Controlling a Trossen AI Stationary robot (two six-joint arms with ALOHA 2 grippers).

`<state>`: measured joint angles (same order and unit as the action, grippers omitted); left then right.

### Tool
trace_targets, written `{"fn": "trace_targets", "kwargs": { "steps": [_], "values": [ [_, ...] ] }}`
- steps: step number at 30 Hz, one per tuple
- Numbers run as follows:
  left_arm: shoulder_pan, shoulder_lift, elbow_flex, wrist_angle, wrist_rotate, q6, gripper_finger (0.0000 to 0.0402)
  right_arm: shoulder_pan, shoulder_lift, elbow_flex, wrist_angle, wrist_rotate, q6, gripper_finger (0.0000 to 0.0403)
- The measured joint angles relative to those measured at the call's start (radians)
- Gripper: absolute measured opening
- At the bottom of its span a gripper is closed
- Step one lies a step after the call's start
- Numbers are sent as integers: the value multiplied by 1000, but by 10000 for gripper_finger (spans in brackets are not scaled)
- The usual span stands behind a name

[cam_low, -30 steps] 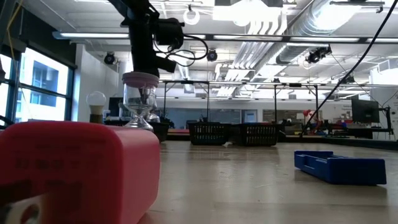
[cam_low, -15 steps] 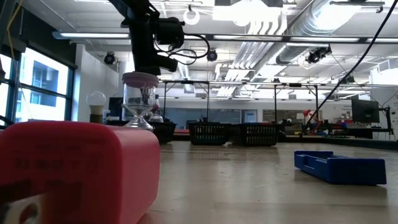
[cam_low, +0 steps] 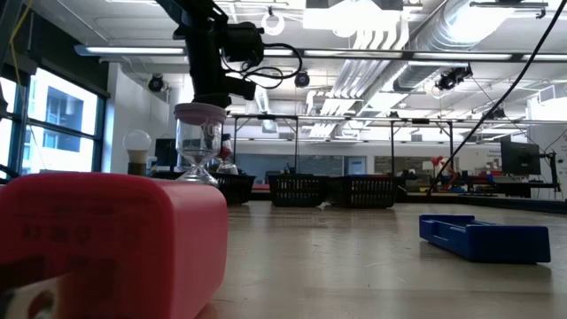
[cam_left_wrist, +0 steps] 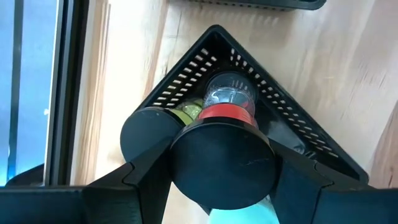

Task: Pick & Place Office items
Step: Put the red and black hourglass into the left black bin

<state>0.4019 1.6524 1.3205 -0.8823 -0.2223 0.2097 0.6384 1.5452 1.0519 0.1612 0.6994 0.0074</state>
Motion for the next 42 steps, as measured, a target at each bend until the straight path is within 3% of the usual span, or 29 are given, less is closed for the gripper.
{"fn": "trace_targets", "kwargs": {
  "steps": [9, 19, 29, 42],
  "values": [
    [0, 0, 0, 1, -1, 11, 218, 0, 0, 0, 0, 0, 0, 364],
    [-1, 17, 2, 41, -2, -10, 263, 0, 0, 0, -12, 0, 0, 364],
    [-16, 16, 2, 86, -30, -13, 266, -13, 0, 0, -38, -1, 23, 364],
    [-62, -25, 1, 86, -45, 111, 266, -18, 0, 0, -39, -3, 26, 364]
  ]
}}
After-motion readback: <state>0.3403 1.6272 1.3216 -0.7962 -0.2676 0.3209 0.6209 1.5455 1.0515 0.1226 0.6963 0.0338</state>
